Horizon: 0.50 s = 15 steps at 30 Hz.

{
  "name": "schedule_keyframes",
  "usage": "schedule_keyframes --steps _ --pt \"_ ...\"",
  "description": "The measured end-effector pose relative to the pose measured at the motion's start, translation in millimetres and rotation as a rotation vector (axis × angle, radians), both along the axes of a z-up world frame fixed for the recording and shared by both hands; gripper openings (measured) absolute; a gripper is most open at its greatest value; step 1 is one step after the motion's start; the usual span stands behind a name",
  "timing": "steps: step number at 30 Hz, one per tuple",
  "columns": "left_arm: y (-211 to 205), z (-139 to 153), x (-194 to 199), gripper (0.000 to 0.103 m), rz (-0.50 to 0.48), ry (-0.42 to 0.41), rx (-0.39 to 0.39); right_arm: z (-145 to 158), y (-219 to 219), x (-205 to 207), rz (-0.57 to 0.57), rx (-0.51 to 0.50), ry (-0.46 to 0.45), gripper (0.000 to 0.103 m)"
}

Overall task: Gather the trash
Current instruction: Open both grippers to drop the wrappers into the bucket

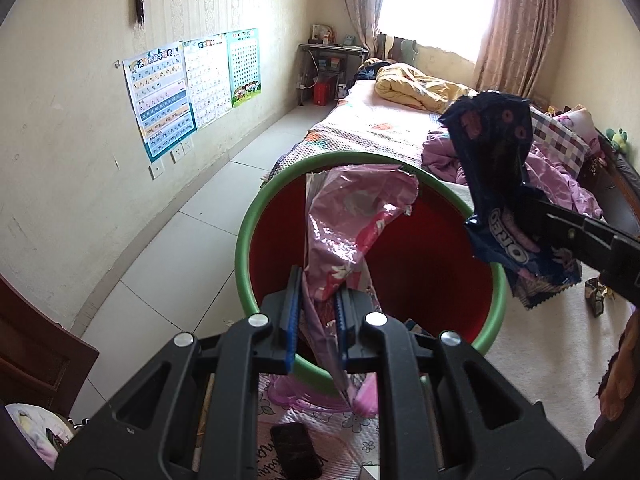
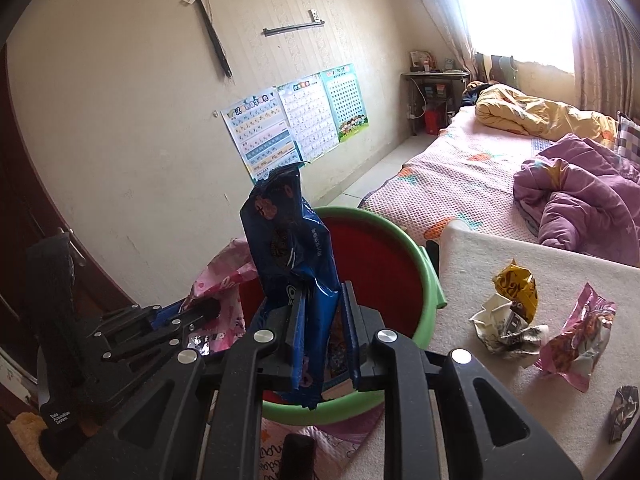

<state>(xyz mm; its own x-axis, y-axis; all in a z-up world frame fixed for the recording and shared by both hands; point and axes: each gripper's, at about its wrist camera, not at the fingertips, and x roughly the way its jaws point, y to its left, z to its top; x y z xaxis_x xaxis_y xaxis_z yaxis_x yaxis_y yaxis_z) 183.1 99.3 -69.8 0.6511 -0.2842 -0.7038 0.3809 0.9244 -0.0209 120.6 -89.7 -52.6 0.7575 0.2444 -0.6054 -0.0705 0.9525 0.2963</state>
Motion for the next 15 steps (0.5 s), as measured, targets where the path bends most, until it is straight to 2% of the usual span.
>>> schedule_keyframes --steps 3,4,5,6,8,11,15 --pt "-0.4 -2.0 1.0 0.016 0.009 0.0 0.002 -4.2 3.2 0.9 -0.005 -0.004 0.012 0.019" --pt "-0.1 -3.1 1.1 0.019 0.019 0.001 0.002 -4.9 2.7 1.7 -0.006 -0.004 0.017 0.02" --pt "0.2 -3.7 2.0 0.033 0.025 0.003 0.001 -5.9 2.7 2.1 -0.009 -0.005 0.022 0.024" --pt "1.2 -4.3 1.9 0.049 0.035 0.003 -0.004 -6.4 2.3 2.6 -0.012 -0.005 0.026 0.035" --pt "2.9 -4.9 -0.4 0.051 0.051 0.001 -0.01 -6.8 -0.3 -0.9 -0.022 0.004 0.021 0.047" --pt "1.7 -6.5 -4.8 0.051 0.057 0.006 -0.008 -5.4 -4.9 -8.7 -0.033 0.005 0.011 0.047" --pt "0.9 -3.1 -11.6 0.051 0.054 -0.003 -0.014 -2.1 -18.6 -28.9 -0.071 0.007 -0.02 0.054"
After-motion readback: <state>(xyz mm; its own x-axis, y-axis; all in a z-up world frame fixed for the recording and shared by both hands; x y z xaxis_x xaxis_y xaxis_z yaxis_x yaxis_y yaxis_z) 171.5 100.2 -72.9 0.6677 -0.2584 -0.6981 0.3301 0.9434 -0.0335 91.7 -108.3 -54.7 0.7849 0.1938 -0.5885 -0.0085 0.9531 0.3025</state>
